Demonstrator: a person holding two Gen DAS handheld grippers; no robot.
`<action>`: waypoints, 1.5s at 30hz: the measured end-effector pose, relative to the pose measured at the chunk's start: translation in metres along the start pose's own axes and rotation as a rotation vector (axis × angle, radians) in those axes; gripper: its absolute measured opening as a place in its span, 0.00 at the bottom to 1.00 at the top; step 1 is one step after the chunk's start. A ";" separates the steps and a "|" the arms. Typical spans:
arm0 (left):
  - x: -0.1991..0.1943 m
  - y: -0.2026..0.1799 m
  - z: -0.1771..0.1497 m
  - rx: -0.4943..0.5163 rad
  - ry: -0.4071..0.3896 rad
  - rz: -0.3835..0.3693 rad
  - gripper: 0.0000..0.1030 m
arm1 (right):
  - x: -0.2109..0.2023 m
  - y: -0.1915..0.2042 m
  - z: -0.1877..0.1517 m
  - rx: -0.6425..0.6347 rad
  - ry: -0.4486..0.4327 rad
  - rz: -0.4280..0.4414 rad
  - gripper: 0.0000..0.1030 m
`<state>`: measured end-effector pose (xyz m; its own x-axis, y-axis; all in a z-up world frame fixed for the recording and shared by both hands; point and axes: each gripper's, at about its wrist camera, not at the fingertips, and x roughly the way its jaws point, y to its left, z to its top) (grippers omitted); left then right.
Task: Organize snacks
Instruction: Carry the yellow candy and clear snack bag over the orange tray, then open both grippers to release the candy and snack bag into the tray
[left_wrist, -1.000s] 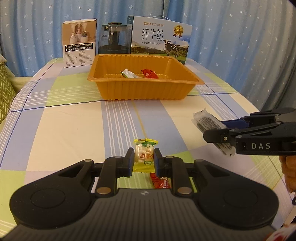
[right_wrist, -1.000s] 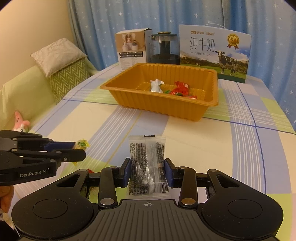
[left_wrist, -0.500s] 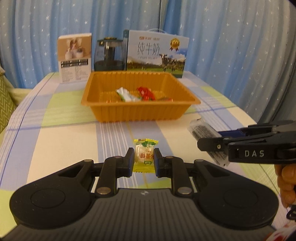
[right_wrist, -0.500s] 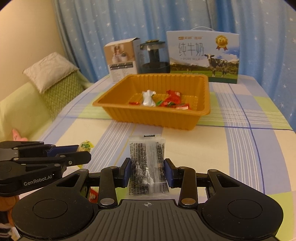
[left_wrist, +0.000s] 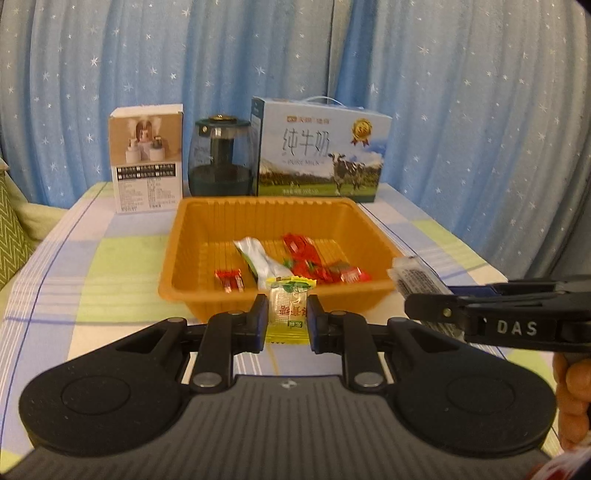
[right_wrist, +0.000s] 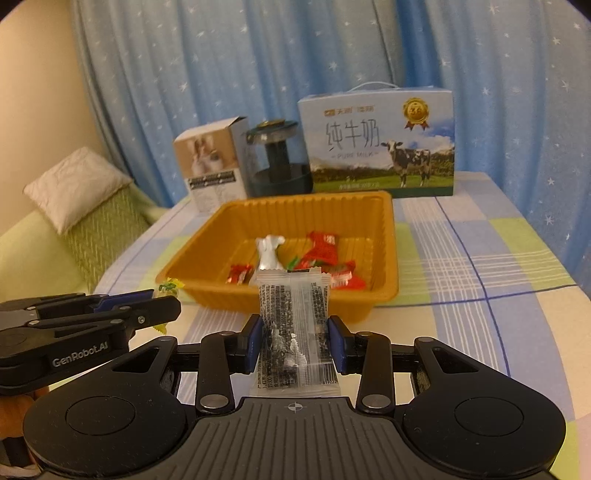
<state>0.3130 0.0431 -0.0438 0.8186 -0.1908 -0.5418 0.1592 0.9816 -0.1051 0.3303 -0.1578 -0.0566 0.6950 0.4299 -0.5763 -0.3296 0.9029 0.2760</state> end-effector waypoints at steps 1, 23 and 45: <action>0.003 0.002 0.004 -0.003 -0.004 0.000 0.19 | 0.003 0.000 0.003 0.001 -0.004 -0.002 0.37; 0.066 0.051 0.044 -0.082 -0.011 0.049 0.19 | 0.071 -0.017 0.058 0.048 -0.068 -0.043 0.37; 0.077 0.053 0.046 -0.085 -0.009 0.062 0.32 | 0.087 -0.030 0.057 0.088 -0.044 -0.035 0.37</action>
<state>0.4099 0.0801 -0.0528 0.8303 -0.1294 -0.5421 0.0609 0.9879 -0.1425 0.4371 -0.1475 -0.0710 0.7334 0.3955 -0.5529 -0.2485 0.9130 0.3235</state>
